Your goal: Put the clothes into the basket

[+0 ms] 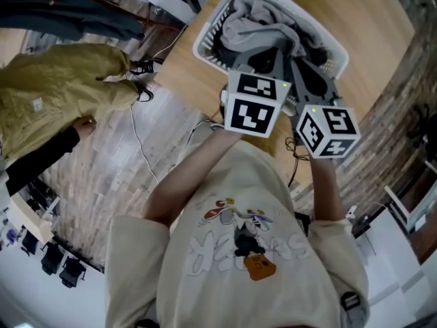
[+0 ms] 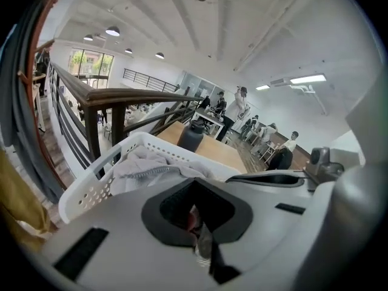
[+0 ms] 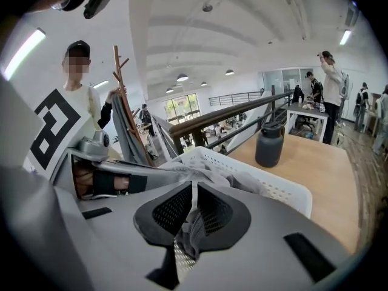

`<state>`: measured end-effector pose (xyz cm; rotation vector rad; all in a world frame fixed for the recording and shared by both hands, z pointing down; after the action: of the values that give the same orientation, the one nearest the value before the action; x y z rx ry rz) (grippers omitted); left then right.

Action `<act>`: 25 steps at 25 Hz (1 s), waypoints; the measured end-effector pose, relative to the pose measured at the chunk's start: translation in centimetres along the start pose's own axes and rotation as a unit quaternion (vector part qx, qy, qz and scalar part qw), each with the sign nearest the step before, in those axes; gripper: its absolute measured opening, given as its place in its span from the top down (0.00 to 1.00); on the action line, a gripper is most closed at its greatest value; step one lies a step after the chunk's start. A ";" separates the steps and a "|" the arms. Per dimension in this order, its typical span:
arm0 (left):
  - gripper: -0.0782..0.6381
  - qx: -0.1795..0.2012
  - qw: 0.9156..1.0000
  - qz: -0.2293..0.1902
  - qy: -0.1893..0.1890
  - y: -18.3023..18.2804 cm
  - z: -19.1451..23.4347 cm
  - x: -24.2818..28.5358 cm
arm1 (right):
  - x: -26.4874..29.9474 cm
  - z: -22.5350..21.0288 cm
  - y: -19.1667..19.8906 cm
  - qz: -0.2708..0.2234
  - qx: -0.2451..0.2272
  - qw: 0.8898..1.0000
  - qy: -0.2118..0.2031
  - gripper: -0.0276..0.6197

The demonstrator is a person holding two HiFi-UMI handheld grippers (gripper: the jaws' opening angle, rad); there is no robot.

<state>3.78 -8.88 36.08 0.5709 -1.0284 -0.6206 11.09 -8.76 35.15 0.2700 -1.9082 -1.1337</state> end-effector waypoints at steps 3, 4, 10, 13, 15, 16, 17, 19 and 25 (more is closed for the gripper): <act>0.89 0.017 1.000 -0.014 -0.002 0.5 0.3 -1.5 | -0.5 1.2 0.1 -0.020 -0.009 1.000 -0.001 0.89; 0.89 0.021 1.000 -0.014 0.000 0.8 0.4 -1.8 | -0.6 1.7 0.3 -0.026 -0.011 1.000 -0.003 0.89; 0.89 0.040 0.998 -0.046 0.004 2.1 0.7 -4.2 | -1.1 4.1 0.7 -0.065 -0.015 0.998 -0.003 0.89; 0.89 0.049 0.996 -0.074 0.001 1.9 -1.0 -6.7 | -3.4 4.9 0.1 -0.086 -0.016 0.996 -0.001 0.89; 0.89 0.054 0.995 -0.088 0.001 1.8 -2.6 -8.3 | -5.3 5.2 -0.3 -0.099 -0.014 0.995 0.000 0.89; 0.89 0.057 0.994 -0.093 0.001 1.9 -3.2 -9.0 | -6.0 5.4 -0.3 -0.105 -0.013 0.994 0.000 0.89; 0.89 0.060 0.993 -0.098 0.002 2.1 -3.6 -9.6 | -6.6 5.7 -0.2 -0.110 -0.011 0.994 0.000 0.89; 0.89 0.064 0.992 -0.105 0.003 2.6 -4.3 -10.6 | -7.4 6.1 0.2 -0.118 -0.009 0.993 0.000 0.89; 0.89 0.062 0.993 -0.101 -0.011 5.3 -5.0 -12.6 | -8.5 7.9 2.9 -0.127 -0.017 0.992 -0.007 0.89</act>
<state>4.57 4.36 30.17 0.7860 -1.0435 -0.7454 10.74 2.50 31.01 0.4978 -1.9038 -1.3358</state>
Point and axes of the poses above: the fingertips, and each gripper's own axes: x forward along the fingers, z to its left, y out of its underside, the point moved 3 cm from there along -x, backward along the fingers, and after that the axes turned 1 degree about -x, right-handed, at the moved point
